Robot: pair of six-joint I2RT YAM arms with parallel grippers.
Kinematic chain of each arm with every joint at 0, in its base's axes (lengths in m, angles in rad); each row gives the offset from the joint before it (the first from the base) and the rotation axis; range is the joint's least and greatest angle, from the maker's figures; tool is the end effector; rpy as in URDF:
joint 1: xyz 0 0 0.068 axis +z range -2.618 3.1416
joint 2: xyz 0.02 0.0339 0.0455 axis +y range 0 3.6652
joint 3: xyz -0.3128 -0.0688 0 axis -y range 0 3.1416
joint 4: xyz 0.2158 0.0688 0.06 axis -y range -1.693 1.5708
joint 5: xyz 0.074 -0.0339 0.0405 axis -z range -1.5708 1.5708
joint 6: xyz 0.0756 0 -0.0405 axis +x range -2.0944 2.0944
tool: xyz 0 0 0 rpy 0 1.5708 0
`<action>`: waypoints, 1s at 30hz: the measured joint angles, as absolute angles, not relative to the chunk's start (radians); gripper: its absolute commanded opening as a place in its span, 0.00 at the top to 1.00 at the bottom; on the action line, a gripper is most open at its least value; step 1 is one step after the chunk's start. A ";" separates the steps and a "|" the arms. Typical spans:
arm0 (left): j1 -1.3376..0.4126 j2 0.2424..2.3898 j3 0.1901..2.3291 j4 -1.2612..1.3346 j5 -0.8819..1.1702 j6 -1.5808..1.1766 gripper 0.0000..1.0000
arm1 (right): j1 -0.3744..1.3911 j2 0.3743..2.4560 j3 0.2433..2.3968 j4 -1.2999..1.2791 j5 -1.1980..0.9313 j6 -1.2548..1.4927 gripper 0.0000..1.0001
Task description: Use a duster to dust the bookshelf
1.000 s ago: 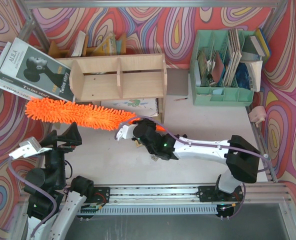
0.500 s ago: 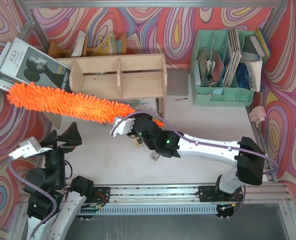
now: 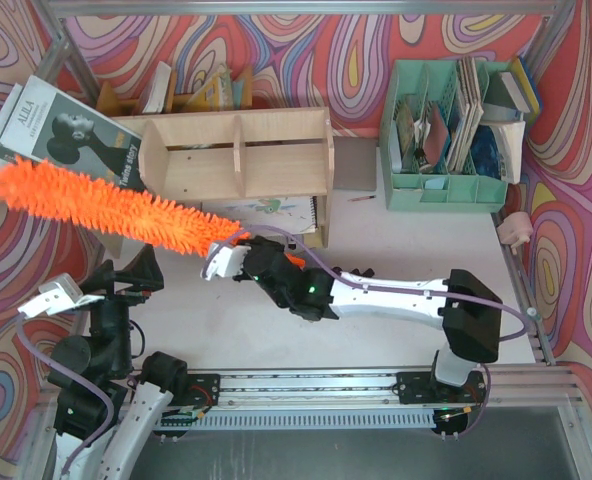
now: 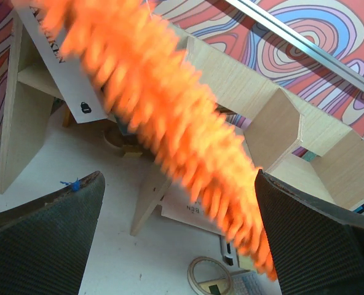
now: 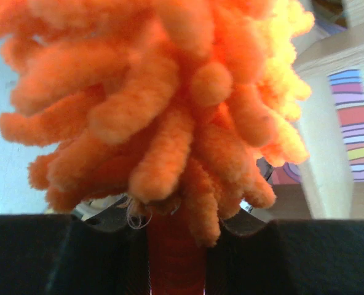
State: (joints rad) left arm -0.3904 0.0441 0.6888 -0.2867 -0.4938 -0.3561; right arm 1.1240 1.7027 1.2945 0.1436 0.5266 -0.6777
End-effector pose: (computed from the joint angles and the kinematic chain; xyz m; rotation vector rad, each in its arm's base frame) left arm -0.0089 0.0424 0.3542 -0.4115 1.1958 -0.3459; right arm 0.2147 0.3601 0.3565 -1.1573 1.3811 -0.1651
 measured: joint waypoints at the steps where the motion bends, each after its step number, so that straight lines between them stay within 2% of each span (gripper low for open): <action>1: -0.390 0.045 0.689 -0.287 -0.494 -0.356 0.02 | 1.127 1.702 1.272 0.144 0.530 -0.671 1.00; 8: -0.386 0.050 0.689 -0.287 -0.494 -0.356 0.02 | 1.139 1.620 1.050 0.109 0.549 -0.638 1.00; 12: -0.384 0.054 0.688 -0.287 -0.494 -0.356 0.01 | 1.139 1.543 0.992 0.098 0.548 -0.602 1.00; 23: -0.381 0.061 0.688 -0.284 -0.511 -0.355 0.02 | 1.254 1.485 1.008 0.229 0.506 -0.469 1.00; 30: -0.378 0.044 0.688 -0.263 -0.548 -0.355 0.02 | 1.267 1.587 1.144 0.196 0.500 -0.302 1.00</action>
